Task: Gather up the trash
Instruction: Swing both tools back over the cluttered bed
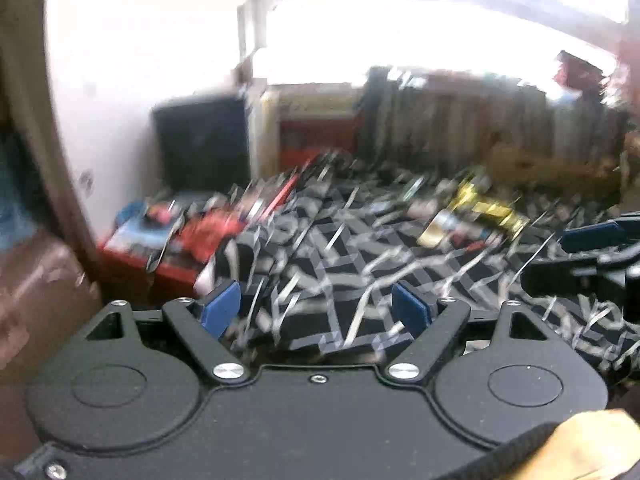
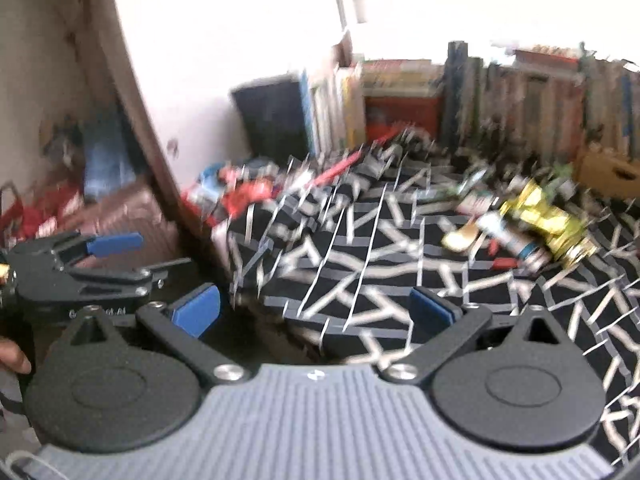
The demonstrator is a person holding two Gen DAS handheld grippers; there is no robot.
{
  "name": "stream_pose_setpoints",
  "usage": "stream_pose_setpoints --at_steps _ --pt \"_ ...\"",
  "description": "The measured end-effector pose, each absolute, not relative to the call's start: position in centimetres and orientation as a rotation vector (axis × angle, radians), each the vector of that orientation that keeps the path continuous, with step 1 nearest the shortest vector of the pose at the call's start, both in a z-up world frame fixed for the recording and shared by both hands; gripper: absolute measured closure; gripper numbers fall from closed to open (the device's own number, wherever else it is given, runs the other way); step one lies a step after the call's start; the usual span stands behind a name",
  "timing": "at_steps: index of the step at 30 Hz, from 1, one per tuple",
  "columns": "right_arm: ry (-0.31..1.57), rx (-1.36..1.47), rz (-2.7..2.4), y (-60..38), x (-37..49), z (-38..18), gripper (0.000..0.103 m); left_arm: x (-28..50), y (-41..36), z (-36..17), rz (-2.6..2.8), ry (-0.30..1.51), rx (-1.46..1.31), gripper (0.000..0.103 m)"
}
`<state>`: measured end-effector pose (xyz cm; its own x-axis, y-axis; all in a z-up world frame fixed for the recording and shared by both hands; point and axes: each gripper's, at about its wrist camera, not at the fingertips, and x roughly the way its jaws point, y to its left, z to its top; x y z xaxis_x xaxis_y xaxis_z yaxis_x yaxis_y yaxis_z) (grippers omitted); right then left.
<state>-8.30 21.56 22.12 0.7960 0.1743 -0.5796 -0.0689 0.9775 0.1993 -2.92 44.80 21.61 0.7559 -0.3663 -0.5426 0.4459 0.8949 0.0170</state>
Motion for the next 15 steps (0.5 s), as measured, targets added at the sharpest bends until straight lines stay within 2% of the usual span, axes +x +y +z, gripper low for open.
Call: stream_pose_setpoints --at_steps 5,15 --pt "0.577 0.185 0.031 18.8 -8.7 27.2 0.000 -2.9 42.4 26.8 -0.522 0.402 0.206 0.021" --pt "0.388 0.161 -0.068 13.4 -8.7 34.7 0.000 -1.2 36.6 33.8 -0.677 0.268 0.117 0.020"
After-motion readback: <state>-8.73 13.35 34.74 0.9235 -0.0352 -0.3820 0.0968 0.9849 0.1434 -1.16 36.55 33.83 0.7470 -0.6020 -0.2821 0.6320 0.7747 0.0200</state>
